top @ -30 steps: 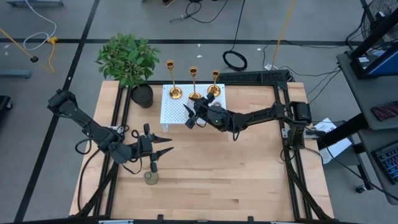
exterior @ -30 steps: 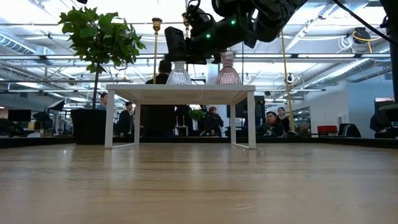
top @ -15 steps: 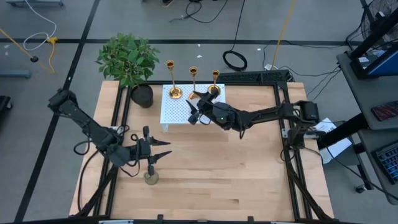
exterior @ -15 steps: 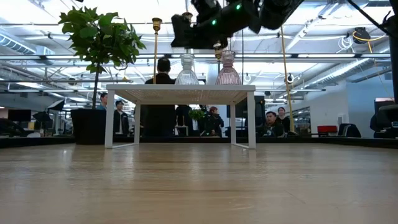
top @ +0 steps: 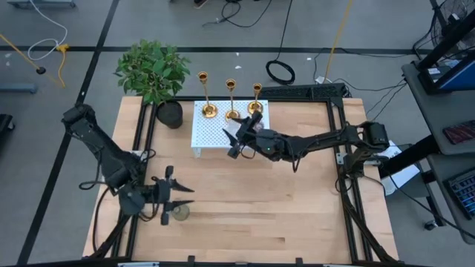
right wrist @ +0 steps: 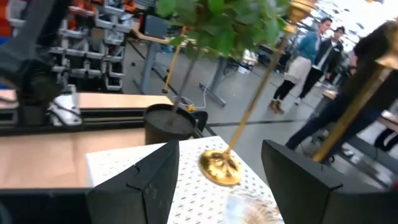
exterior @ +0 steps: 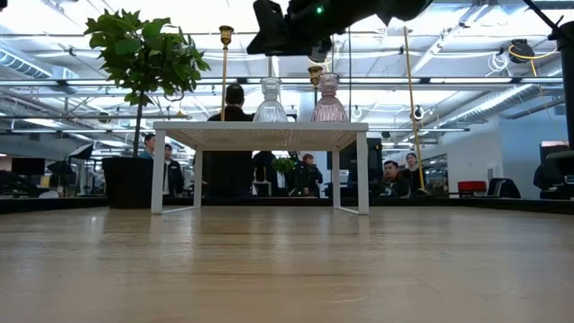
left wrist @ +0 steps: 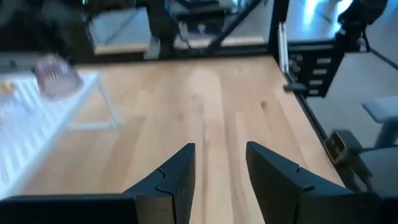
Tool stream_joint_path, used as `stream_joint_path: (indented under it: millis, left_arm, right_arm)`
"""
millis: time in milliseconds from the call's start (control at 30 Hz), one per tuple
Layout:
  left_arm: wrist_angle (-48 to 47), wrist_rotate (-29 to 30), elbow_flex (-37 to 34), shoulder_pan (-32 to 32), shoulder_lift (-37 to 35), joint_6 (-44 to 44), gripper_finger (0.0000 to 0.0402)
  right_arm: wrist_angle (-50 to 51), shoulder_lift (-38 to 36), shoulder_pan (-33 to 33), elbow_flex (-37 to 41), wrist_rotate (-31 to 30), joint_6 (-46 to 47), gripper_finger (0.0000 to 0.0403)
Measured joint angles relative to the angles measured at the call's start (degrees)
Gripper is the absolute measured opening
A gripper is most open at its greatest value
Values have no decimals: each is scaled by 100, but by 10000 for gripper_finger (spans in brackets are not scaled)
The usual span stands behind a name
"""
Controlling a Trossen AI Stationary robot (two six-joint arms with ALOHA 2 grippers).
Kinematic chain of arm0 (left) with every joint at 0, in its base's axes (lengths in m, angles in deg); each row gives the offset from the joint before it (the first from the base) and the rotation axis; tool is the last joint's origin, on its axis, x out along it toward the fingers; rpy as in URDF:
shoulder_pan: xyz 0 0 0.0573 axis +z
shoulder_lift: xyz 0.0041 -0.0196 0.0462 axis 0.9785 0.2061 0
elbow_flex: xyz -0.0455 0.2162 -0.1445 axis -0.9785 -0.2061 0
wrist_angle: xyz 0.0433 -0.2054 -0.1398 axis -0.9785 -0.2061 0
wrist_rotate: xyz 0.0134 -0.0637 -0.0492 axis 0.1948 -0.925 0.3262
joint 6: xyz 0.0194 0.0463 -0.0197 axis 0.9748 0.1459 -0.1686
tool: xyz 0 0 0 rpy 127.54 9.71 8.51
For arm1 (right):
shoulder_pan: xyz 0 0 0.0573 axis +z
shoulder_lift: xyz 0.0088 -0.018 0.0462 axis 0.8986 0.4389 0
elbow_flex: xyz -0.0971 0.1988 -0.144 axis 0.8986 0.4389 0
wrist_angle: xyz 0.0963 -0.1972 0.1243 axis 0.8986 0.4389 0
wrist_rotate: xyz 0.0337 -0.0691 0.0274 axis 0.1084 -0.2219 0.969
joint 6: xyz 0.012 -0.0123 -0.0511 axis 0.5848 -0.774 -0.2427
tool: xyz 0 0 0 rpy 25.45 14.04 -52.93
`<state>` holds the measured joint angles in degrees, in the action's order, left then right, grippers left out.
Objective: Pick & Place candle stick holders
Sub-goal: Put the transparent candle holder on the shelf
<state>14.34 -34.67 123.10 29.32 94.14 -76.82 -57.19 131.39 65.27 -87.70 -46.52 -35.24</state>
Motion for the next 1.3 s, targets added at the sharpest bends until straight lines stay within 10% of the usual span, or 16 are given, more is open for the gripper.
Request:
stream_joint_path:
  millis: [333,767,1300]
  left_arm:
    - [-1417,9,0,-636,18,-2390,150]
    - [-2106,-11,0,-1490,1238,-4061,152]
    - [-2426,-136,0,-1512,1589,-4274,305]
  right_arm:
    - [595,-34,556,0,67,-268,222]
    - [1104,-46,670,0,1935,624,222]
    - [1074,-46,711,0,2415,883,222]
